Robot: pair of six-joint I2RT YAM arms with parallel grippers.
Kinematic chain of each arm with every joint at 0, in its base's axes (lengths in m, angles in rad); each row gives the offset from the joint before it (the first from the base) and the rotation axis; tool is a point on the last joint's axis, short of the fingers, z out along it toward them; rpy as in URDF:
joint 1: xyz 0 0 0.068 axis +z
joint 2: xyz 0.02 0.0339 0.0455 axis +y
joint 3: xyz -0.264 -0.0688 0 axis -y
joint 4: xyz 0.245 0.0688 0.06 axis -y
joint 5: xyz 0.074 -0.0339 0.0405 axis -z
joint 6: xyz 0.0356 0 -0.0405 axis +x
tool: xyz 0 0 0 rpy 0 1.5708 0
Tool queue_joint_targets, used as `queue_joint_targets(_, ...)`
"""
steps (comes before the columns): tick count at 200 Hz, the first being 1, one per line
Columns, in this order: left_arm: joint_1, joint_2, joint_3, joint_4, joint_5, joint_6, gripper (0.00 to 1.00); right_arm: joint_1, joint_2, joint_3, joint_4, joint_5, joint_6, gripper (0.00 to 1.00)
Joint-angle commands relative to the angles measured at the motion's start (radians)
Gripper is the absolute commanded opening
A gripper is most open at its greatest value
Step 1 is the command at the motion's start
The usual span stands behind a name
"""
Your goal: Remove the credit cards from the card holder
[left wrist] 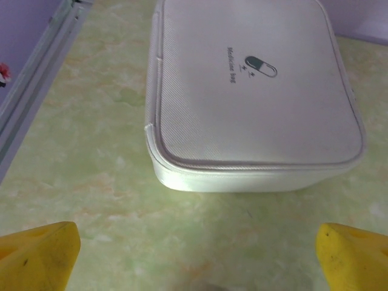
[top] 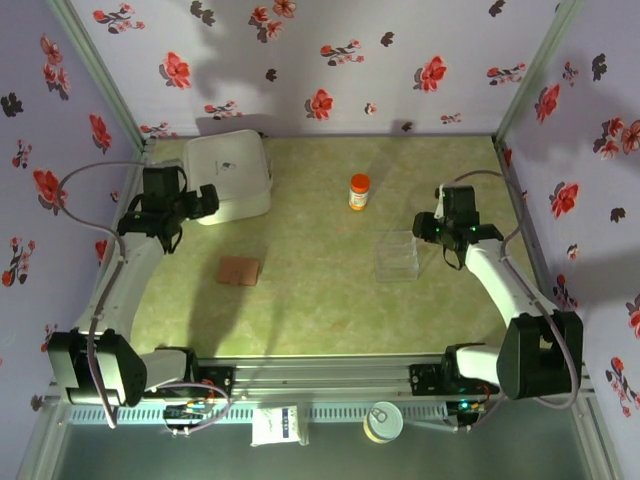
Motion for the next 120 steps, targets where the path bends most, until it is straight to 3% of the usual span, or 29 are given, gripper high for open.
queue_joint_targets(1,-0.003,0.035,0.032,-0.146,0.073,0.029,1.00,0.009,0.038,0.030,-0.087,-0.060,0.012,0.38)
queue_joint_targets(25,-0.003,0.039,0.014,-0.114,0.121,0.005,1.00,0.011,0.080,0.037,-0.087,-0.079,0.009,0.34)
queue_joint_targets(120,-0.004,0.028,0.000,-0.076,0.138,-0.021,1.00,0.018,0.233,0.126,-0.095,-0.055,-0.014,0.24)
